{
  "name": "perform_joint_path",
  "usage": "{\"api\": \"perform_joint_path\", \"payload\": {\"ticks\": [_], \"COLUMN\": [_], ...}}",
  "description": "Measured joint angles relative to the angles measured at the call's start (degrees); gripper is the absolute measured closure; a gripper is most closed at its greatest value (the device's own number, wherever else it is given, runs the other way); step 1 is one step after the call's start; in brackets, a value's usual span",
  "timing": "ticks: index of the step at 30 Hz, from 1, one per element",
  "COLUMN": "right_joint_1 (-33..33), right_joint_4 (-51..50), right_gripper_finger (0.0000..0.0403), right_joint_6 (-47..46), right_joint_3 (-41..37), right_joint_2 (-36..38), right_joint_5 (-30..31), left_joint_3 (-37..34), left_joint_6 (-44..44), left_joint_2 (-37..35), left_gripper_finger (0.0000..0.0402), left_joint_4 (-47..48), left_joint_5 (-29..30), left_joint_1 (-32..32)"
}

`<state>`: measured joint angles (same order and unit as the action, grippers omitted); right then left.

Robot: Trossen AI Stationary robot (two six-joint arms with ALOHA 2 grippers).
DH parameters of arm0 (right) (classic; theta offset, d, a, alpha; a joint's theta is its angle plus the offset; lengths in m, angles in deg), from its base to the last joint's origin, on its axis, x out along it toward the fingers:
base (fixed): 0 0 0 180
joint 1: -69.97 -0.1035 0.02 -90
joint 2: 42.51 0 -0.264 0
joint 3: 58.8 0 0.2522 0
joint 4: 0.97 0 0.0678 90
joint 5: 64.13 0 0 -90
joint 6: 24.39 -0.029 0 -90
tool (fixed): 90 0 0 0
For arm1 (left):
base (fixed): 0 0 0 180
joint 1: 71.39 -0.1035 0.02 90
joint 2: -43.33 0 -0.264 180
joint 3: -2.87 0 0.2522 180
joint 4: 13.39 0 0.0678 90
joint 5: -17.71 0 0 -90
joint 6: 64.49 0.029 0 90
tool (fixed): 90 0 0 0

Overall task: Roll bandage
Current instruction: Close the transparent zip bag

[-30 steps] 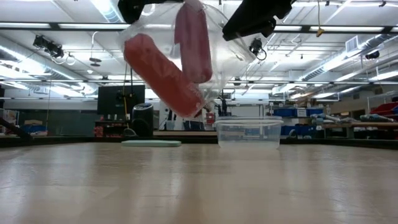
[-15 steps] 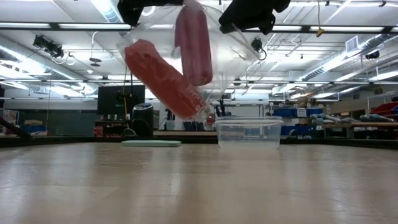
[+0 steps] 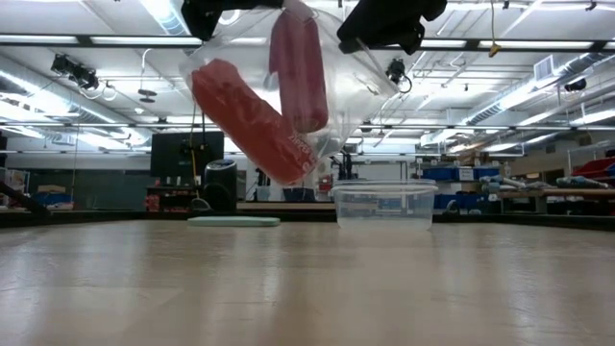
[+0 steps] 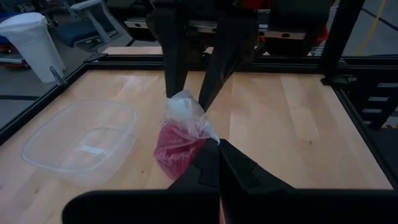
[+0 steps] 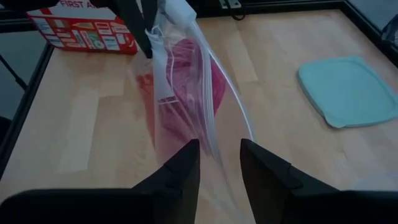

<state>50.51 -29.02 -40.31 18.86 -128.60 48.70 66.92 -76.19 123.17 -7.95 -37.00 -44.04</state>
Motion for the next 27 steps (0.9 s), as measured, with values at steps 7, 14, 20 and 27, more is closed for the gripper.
{"api": "perform_joint_path", "payload": {"ticks": [7,14,20,27], "right_joint_1": [0.0,0.0,0.6,-2.4], "right_joint_4": [0.0,0.0,0.7,3.2], "right_gripper_finger": [0.0289,0.0287,0.0288,0.0286], "right_joint_6": [0.0,0.0,0.5,1.1], "right_joint_3": [0.0,0.0,0.0,0.0], "right_joint_2": [0.0,0.0,0.0,0.0], "right_joint_5": [0.0,0.0,0.0,2.5], "left_joint_3": [0.0,0.0,0.0,0.0], "left_joint_6": [-0.4,-0.2,-0.1,-0.6], "left_joint_2": [0.0,0.0,0.0,0.1], "left_gripper_finger": [0.0402,0.0402,0.0402,0.0402], "left_joint_4": [0.0,0.1,0.4,3.3], "left_joint_5": [0.0,0.0,0.0,0.2], "left_joint_1": [0.0,0.0,0.0,-0.7]}}
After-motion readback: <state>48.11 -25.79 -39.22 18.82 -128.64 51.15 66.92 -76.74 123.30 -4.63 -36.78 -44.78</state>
